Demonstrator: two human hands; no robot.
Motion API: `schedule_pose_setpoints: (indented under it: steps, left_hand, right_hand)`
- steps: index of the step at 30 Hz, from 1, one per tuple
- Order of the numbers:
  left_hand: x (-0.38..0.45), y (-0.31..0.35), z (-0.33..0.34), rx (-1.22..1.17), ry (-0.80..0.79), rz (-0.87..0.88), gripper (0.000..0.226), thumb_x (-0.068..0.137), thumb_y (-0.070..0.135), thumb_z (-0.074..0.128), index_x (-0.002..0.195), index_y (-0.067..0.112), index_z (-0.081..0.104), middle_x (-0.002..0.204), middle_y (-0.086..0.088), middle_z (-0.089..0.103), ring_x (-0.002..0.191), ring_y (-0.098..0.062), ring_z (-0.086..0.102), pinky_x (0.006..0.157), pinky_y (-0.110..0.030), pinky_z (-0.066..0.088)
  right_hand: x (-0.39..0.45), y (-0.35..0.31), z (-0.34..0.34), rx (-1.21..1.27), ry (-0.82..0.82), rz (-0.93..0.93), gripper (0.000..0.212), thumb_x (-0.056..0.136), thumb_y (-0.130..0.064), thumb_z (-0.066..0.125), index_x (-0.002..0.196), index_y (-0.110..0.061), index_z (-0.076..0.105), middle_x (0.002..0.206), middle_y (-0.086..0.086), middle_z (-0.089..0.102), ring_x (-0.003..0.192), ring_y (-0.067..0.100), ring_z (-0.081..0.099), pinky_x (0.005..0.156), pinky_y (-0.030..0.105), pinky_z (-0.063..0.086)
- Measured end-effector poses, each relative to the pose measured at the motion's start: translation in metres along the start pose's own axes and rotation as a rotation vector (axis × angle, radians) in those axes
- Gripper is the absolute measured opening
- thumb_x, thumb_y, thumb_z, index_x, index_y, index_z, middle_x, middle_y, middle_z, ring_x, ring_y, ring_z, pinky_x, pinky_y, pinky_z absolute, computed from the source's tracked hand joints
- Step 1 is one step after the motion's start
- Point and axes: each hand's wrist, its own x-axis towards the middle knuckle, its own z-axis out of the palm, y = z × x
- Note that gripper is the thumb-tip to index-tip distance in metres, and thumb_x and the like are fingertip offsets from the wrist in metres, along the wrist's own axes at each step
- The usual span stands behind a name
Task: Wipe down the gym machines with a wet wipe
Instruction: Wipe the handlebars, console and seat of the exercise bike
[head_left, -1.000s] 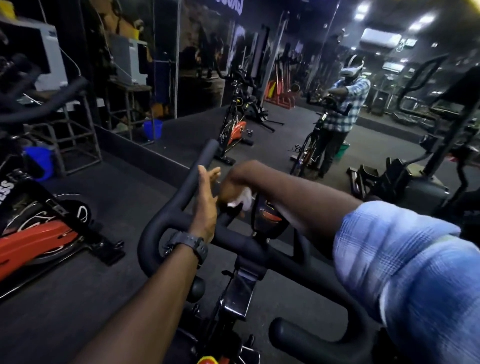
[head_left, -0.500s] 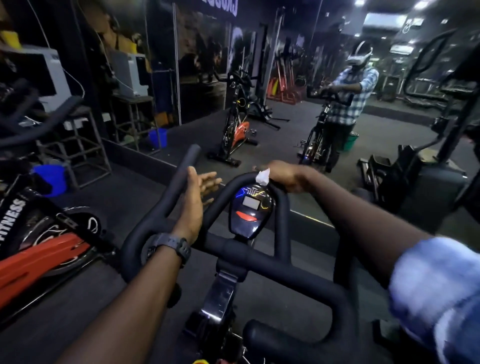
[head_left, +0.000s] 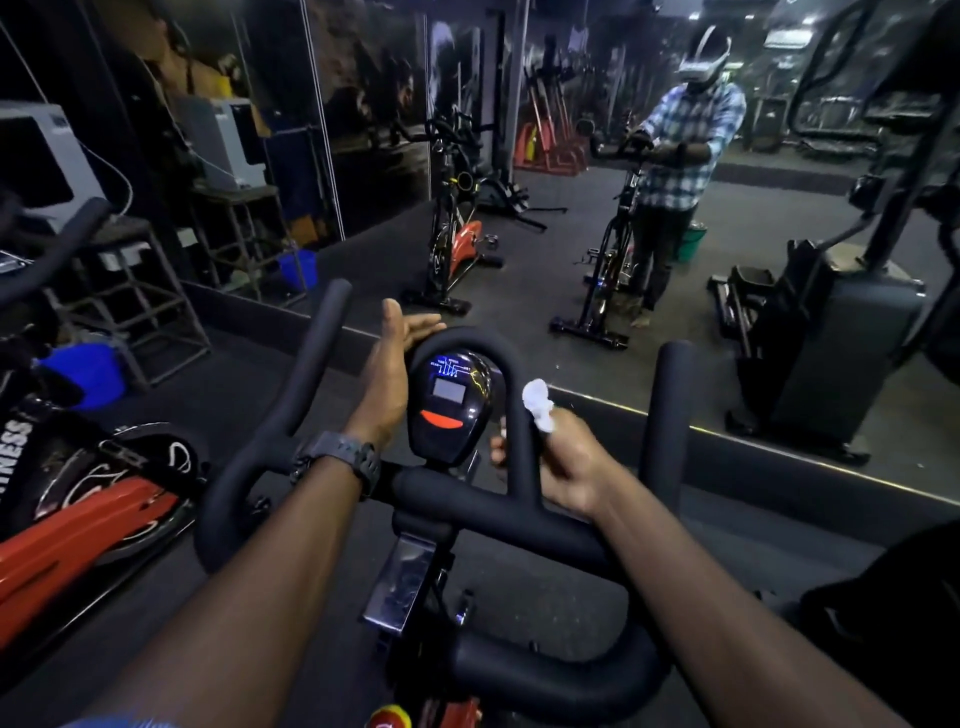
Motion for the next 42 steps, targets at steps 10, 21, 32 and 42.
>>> schedule_pose_setpoints:
  steps: [10, 21, 32, 42]
  left_hand:
    - [-0.005, -0.006, -0.012, 0.130, -0.039, 0.031, 0.090, 0.071, 0.099, 0.034, 0.107, 0.027, 0.074, 0.115, -0.001, 0.075, 0.115, -0.022, 0.067, 0.109, -0.053, 0.045]
    - [-0.008, -0.004, -0.012, 0.179, -0.035, 0.089, 0.080, 0.075, 0.098, 0.028, 0.101, 0.040, 0.077, 0.117, 0.003, 0.074, 0.118, -0.020, 0.065, 0.112, -0.052, 0.041]
    - [-0.046, -0.007, 0.006, -0.181, -0.017, 0.128, 0.068, 0.094, 0.066, 0.035, 0.113, 0.010, 0.070, 0.117, -0.013, 0.072, 0.109, -0.024, 0.068, 0.100, -0.042, 0.051]
    - [-0.062, -0.019, -0.006, -0.329, -0.071, 0.038, 0.071, 0.090, 0.076, 0.044, 0.126, 0.017, 0.062, 0.125, -0.007, 0.070, 0.121, -0.020, 0.064, 0.104, -0.037, 0.049]
  right_hand:
    - [0.002, -0.005, 0.007, -0.164, 0.048, -0.115, 0.065, 0.099, -0.061, 0.033, 0.082, -0.007, 0.063, 0.063, 0.011, 0.063, 0.056, 0.023, 0.060, 0.060, 0.031, 0.053]
    - [-0.082, 0.050, -0.014, -1.574, 0.313, -0.482, 0.023, 0.105, -0.040, 0.027, 0.088, -0.026, 0.033, 0.081, 0.008, 0.069, 0.086, 0.038, 0.062, 0.066, 0.039, 0.038]
    - [-0.060, 0.003, 0.011, -1.419, 0.492, -1.302, 0.023, 0.091, -0.041, 0.063, 0.095, -0.021, 0.074, 0.075, -0.002, 0.061, 0.073, 0.021, 0.050, 0.067, 0.031, 0.040]
    - [-0.038, 0.042, 0.054, -1.781, 0.090, -1.229, 0.017, 0.086, -0.027, 0.064, 0.094, -0.015, 0.073, 0.099, 0.002, 0.064, 0.086, 0.024, 0.065, 0.059, 0.029, 0.053]
